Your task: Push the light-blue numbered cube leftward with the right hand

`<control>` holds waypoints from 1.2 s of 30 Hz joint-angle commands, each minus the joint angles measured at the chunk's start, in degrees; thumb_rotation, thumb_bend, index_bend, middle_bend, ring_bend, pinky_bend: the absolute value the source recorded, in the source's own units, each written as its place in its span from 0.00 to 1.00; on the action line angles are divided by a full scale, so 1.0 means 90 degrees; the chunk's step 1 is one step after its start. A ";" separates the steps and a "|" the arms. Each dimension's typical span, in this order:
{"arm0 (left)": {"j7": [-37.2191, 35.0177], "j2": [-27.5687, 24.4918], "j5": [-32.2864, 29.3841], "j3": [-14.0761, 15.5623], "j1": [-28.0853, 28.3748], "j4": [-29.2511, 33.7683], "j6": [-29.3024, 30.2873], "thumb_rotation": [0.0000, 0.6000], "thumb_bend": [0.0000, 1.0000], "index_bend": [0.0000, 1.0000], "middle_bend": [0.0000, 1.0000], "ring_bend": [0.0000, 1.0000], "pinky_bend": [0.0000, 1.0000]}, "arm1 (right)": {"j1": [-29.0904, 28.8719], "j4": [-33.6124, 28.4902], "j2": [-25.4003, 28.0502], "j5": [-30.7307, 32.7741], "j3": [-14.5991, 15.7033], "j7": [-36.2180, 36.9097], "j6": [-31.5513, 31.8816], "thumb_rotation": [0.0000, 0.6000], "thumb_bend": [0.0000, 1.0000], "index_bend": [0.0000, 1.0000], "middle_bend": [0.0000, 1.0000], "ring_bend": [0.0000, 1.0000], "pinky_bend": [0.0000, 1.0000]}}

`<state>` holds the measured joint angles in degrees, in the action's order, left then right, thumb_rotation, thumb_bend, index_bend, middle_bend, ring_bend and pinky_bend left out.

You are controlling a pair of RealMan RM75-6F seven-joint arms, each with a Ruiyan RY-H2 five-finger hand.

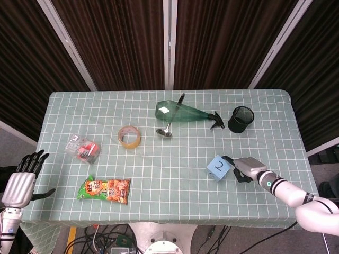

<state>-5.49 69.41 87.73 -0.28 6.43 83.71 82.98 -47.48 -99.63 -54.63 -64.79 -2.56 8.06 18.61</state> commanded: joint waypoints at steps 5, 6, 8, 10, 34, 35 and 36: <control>-0.0093 -0.0017 -0.0017 0.0005 -0.0031 -0.0066 0.0025 0.99 0.00 0.05 0.00 0.00 0.00 | -0.0558 -0.0001 -0.0130 0.0541 0.0126 -0.0289 -0.0158 1.00 1.00 0.00 0.95 0.85 0.77; -0.0112 -0.0018 -0.0016 0.0005 -0.0035 -0.0077 0.0032 0.99 0.00 0.05 0.00 0.00 0.00 | -0.0659 -0.0029 -0.0125 0.0643 0.0147 -0.0315 -0.0187 1.00 1.00 0.00 0.95 0.85 0.77; -0.0143 -0.0018 -0.0011 0.0006 -0.0040 -0.0094 0.0041 0.99 0.00 0.05 0.00 0.00 0.00 | -0.0837 -0.0081 -0.0112 0.0818 0.0189 -0.0329 -0.0278 1.00 1.00 0.00 0.95 0.85 0.77; -0.0172 -0.0019 -0.0008 0.0010 -0.0043 -0.0108 0.0041 0.99 0.00 0.05 0.00 0.00 0.00 | -0.0978 -0.0137 -0.0093 0.0970 0.0203 -0.0270 -0.0405 1.00 1.00 0.00 0.95 0.85 0.77; -0.0614 -0.0130 0.0043 0.0062 -0.0029 -0.0110 -0.0033 0.99 0.00 0.05 0.00 0.00 0.00 | -0.1904 -0.0192 -0.0033 0.0896 -0.0144 0.0516 -0.1980 1.00 1.00 0.00 0.96 0.86 0.77; -0.0621 -0.0135 0.0042 0.0061 -0.0033 -0.0113 -0.0027 0.99 0.00 0.05 0.00 0.00 0.00 | -0.1934 -0.0206 -0.0043 0.0886 -0.0138 0.0529 -0.1990 1.00 1.00 0.00 0.96 0.86 0.77; -0.0634 -0.0140 0.0042 0.0061 -0.0037 -0.0116 -0.0020 0.99 0.00 0.05 0.00 0.00 0.00 | -0.1972 -0.0231 -0.0053 0.0874 -0.0131 0.0549 -0.2008 1.00 1.00 0.00 0.96 0.86 0.77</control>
<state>-11.16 68.17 88.11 0.28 6.11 82.68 82.78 -65.08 -101.59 -55.02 -56.83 -3.79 12.87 0.65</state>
